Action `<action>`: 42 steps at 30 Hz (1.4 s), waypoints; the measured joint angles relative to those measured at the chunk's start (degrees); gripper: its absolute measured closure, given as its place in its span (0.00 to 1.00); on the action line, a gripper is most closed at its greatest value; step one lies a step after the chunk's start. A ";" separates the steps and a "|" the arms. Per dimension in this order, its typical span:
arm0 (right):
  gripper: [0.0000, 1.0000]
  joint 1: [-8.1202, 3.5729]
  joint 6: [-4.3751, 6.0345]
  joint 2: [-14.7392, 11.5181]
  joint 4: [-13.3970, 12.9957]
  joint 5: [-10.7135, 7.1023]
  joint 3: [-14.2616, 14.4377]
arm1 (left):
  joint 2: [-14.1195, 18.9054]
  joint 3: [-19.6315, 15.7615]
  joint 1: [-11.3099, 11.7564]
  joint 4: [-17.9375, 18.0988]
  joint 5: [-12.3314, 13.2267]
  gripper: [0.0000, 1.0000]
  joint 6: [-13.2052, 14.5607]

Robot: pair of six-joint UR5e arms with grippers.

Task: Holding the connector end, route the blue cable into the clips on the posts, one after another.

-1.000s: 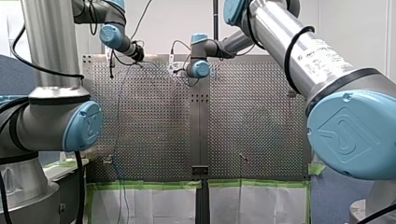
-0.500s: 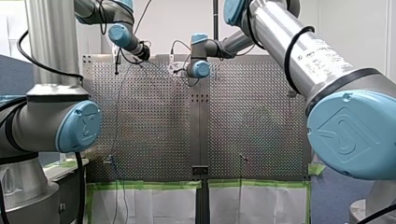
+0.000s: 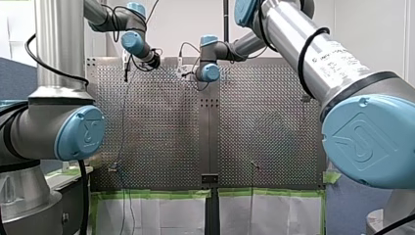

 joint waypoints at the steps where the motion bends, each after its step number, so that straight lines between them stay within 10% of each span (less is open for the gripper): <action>1: 1.00 0.00 0.00 0.00 -0.02 0.00 0.00 | -0.38 0.36 -0.17 0.02 -0.12 0.00 0.00; 17: 1.00 0.00 0.00 0.00 0.01 -0.06 -0.01 | -6.24 4.19 -1.07 1.93 -6.10 0.00 -0.05; 42: 1.00 0.07 0.23 -0.01 0.50 -0.06 0.01 | -8.37 5.58 0.36 4.83 -5.64 0.00 -1.65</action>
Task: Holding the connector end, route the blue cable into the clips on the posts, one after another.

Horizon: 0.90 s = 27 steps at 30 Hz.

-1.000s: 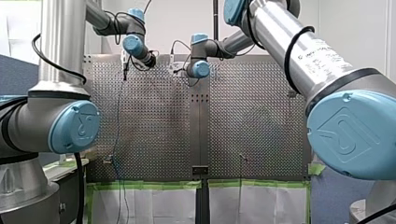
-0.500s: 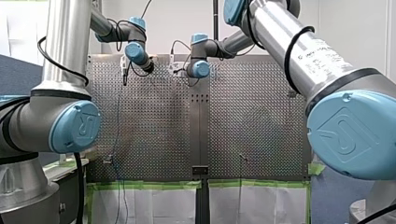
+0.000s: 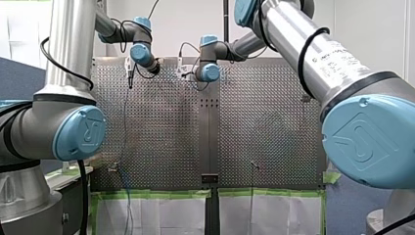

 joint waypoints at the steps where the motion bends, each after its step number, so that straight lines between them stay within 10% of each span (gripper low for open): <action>1: 1.00 0.01 0.01 0.00 0.08 0.00 0.00 | 0.00 0.00 0.04 0.09 0.03 0.00 0.11; 12: 1.00 -0.08 0.12 0.00 0.57 -0.02 -0.01 | 0.01 0.01 0.22 0.71 -1.47 0.81 0.54; 27: 1.00 -0.25 0.08 0.00 1.01 -0.03 -0.02 | -0.01 0.01 0.38 0.07 -1.46 0.93 0.53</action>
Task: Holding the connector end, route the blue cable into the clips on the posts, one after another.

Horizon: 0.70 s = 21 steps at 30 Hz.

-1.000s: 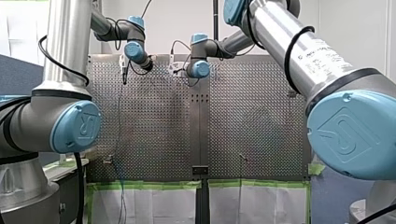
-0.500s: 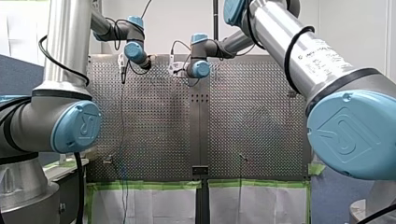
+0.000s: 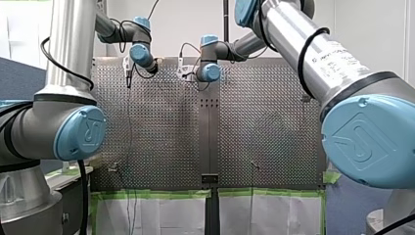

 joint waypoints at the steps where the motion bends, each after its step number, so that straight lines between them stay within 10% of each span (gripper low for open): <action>1: 1.00 0.00 -0.01 0.00 0.02 0.00 0.00 | 0.00 0.00 -0.02 -0.03 0.00 0.93 0.01; 11: 1.00 -0.03 -0.12 0.00 0.13 0.00 0.00 | 0.01 0.01 -0.17 -0.87 -0.52 0.68 1.06; 21: 1.00 -0.02 -0.21 0.00 0.27 0.00 0.01 | 0.02 0.00 -0.32 -1.26 -1.12 0.98 2.06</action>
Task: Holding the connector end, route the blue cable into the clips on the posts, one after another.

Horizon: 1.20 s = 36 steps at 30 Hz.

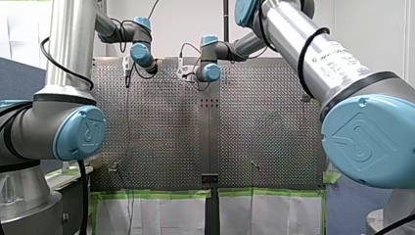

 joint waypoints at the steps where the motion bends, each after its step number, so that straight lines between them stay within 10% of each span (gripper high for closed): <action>1: 1.00 0.01 0.00 0.00 0.00 0.00 0.00 | 0.00 0.00 0.00 0.03 0.02 0.98 0.02; 36: 1.00 -0.88 -0.16 -0.04 1.53 0.27 3.51 | -2.63 -0.03 -4.08 -1.55 -1.99 0.98 -1.04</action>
